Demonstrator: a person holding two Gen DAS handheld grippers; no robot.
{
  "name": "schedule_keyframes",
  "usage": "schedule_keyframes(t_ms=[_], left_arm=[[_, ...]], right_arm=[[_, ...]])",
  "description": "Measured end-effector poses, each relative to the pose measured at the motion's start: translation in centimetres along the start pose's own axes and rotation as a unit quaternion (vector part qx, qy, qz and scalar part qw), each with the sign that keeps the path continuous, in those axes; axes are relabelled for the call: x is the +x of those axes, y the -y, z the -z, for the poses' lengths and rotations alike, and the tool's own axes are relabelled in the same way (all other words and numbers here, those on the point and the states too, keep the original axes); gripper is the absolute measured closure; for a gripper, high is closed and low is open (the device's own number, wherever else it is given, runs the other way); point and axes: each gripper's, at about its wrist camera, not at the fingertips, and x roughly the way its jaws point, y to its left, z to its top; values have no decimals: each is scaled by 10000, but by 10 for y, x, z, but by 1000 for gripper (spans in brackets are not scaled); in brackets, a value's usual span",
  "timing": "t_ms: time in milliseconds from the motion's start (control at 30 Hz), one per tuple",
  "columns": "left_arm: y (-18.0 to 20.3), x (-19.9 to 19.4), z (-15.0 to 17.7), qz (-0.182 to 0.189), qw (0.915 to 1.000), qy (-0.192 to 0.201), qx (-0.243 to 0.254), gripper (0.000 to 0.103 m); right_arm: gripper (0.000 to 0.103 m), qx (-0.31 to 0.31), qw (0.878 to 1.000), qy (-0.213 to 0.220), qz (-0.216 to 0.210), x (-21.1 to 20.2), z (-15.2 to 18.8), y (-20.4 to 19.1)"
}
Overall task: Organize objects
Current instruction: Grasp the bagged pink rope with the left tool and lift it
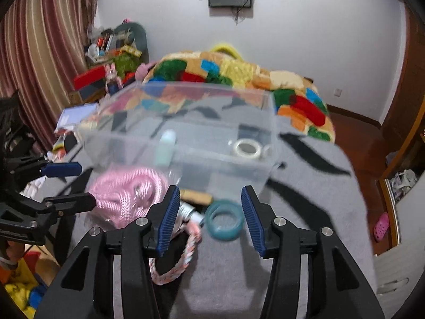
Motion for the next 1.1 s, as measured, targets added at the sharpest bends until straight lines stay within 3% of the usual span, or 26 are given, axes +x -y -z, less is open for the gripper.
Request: schedule_keyframes(t_ms=[67, 233, 367, 500, 667, 733, 1100], left_arm=[[-1, -4, 2, -46, 10000, 5, -23, 29], [-5, -20, -2, -159, 9996, 214, -132, 11], [-3, -19, -7, -321, 9990, 258, -161, 7], [2, -4, -11, -534, 9982, 180, -194, 7], [3, 23, -7, -942, 9954, -26, -148, 7], [6, 23, 1, -1027, 9947, 99, -9, 6], [-27, -12, 37, -819, 9966, -14, 29, 6]], right_arm=[[59, -26, 9999, -51, -89, 5, 3, -7], [59, -302, 9984, -28, -481, 5, 8, -31], [59, -613, 9952, -60, -756, 3, 18, -55], [59, -918, 9929, -13, -755, -1, 28, -69], [58, -775, 9961, 62, -421, -14, 36, -46], [58, -695, 9973, 30, -228, -15, 39, -31], [50, 73, 9999, 35, 137, -8, 24, 21]])
